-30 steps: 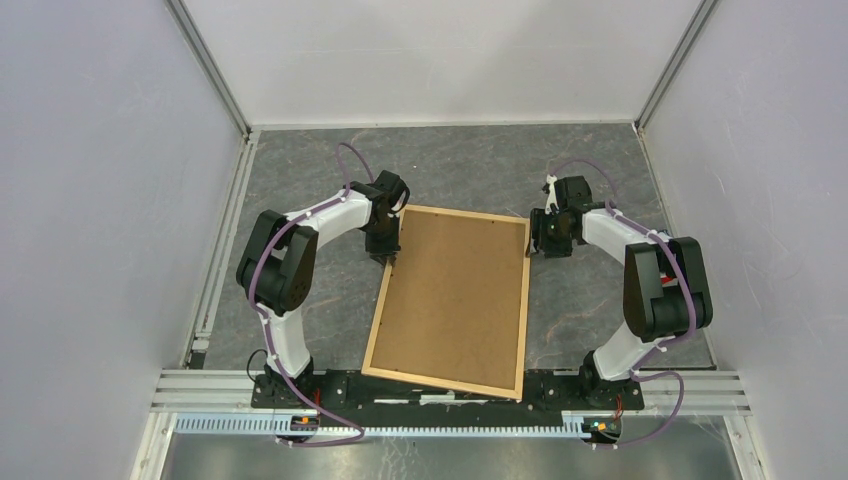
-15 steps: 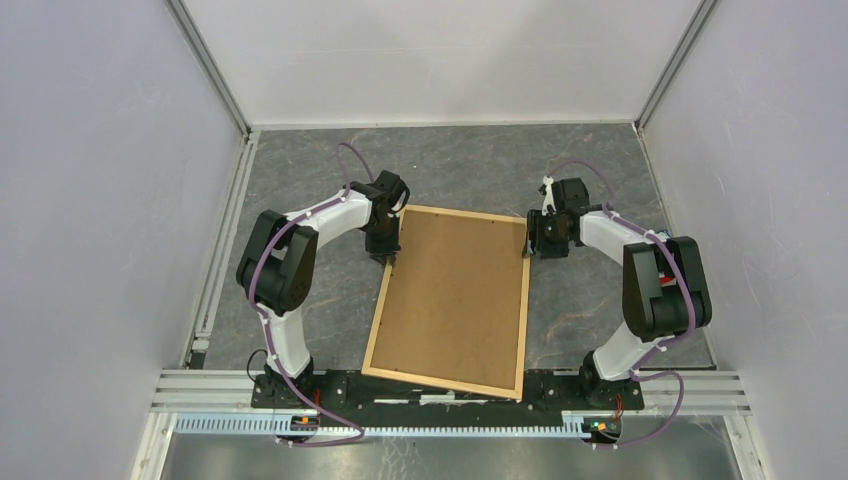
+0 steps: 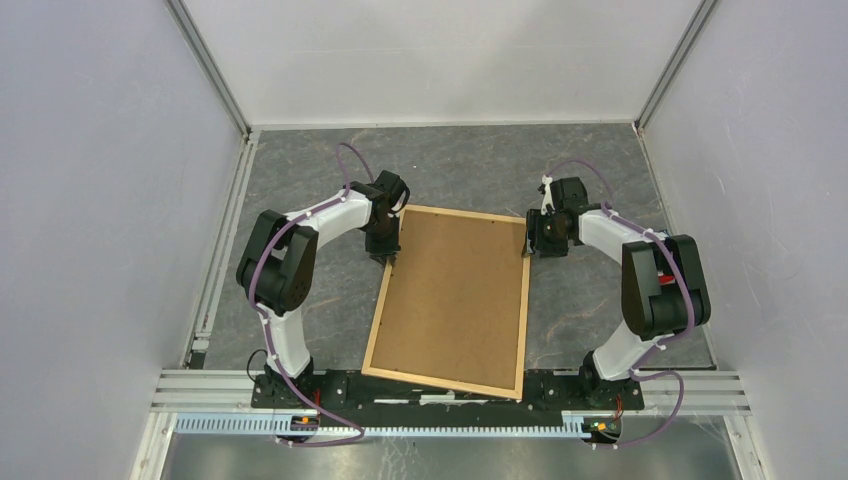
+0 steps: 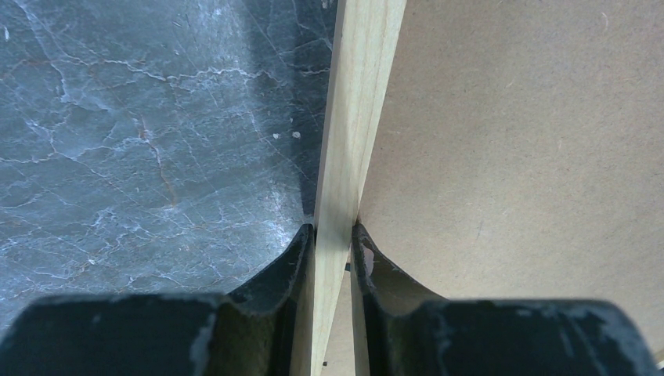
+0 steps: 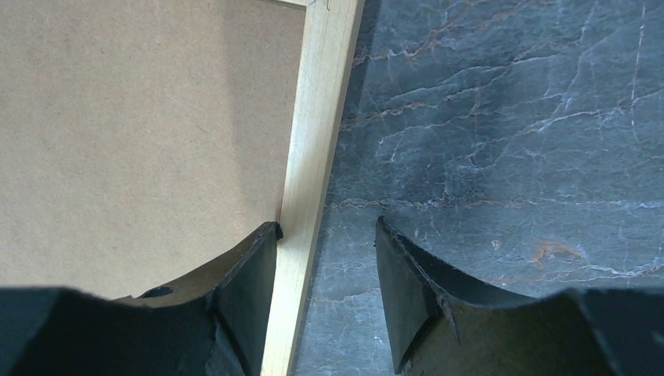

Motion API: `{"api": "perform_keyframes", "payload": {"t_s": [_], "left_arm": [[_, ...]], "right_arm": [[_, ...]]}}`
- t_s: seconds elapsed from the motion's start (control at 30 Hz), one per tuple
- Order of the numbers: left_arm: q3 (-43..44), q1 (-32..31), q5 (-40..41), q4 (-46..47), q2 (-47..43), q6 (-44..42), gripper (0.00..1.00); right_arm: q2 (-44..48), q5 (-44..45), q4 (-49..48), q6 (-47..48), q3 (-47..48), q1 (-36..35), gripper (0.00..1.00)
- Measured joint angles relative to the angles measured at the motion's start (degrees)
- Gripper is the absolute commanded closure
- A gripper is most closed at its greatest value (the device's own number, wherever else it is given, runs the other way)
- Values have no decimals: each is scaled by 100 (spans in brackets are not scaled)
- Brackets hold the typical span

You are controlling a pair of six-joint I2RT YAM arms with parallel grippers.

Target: Put the photo into the frame

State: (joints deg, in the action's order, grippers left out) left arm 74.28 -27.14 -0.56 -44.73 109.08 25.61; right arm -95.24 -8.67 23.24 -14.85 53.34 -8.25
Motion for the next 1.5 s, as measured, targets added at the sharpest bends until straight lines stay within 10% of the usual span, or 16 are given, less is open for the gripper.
{"api": "perform_keyframes", "payload": {"t_s": [1.5], "left_arm": [[0, -37, 4, 0, 0, 0, 98]], "right_arm": [[-22, -315, 173, 271, 101, 221, 39]]}}
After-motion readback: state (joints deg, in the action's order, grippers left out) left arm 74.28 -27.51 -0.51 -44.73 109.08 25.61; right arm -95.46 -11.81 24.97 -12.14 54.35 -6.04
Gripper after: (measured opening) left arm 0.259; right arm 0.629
